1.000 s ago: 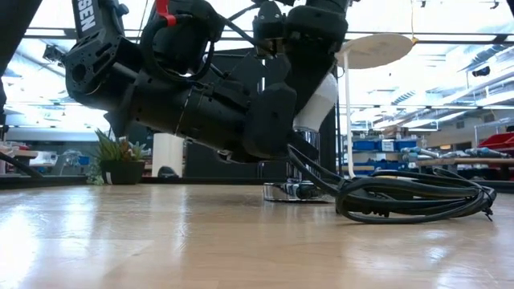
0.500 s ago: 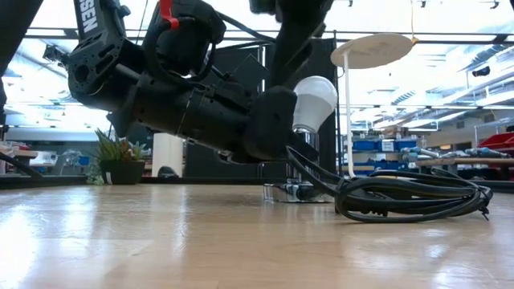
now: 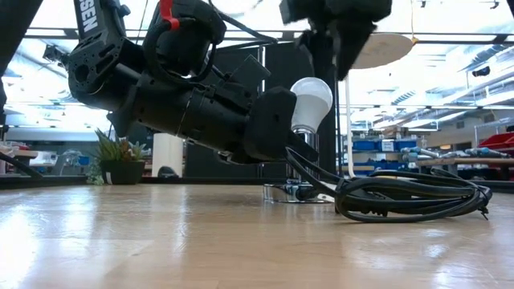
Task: Screw lightbulb
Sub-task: Insert the lightbulb into the lamp
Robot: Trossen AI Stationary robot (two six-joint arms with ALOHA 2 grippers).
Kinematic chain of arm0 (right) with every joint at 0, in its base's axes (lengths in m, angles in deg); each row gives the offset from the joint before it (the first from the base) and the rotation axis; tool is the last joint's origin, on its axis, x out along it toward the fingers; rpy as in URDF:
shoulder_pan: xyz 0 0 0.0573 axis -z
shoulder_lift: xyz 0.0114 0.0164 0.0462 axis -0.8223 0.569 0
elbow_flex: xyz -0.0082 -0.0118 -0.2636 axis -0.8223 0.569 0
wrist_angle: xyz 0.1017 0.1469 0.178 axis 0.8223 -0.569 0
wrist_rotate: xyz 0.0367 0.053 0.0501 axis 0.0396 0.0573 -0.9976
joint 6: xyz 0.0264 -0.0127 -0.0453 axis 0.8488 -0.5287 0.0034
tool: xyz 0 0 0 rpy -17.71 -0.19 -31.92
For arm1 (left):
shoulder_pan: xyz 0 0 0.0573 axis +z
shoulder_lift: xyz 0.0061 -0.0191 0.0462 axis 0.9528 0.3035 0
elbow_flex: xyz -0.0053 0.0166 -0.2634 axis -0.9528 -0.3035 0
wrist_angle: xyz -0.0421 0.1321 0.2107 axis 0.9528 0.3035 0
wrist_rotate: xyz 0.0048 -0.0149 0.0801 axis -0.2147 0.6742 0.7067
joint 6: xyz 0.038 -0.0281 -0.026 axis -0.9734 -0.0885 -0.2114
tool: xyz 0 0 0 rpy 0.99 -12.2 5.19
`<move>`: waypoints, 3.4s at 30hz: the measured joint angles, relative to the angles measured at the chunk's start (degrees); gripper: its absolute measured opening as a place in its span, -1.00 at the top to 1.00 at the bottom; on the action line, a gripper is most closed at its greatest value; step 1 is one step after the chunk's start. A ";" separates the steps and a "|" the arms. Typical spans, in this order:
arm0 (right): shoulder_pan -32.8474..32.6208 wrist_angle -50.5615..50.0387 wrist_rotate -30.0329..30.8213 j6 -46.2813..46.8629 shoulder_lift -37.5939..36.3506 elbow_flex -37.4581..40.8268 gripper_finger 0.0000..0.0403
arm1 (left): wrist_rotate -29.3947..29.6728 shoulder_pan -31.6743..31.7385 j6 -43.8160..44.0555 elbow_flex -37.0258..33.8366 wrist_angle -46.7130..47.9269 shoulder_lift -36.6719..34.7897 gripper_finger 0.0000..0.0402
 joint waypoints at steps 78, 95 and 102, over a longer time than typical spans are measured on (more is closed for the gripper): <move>-4.68 23.71 -3.87 -15.46 -0.37 12.15 -0.34 | -0.11 -0.04 4.53 -0.11 0.20 0.08 -0.01; -2.80 27.20 -11.18 -19.54 -0.35 13.62 -0.38 | -0.83 0.02 4.37 -0.17 -0.81 0.13 -0.01; -2.84 31.70 -11.40 -20.80 -0.35 16.23 -0.33 | -0.85 0.02 4.29 -0.17 -0.92 0.13 -0.01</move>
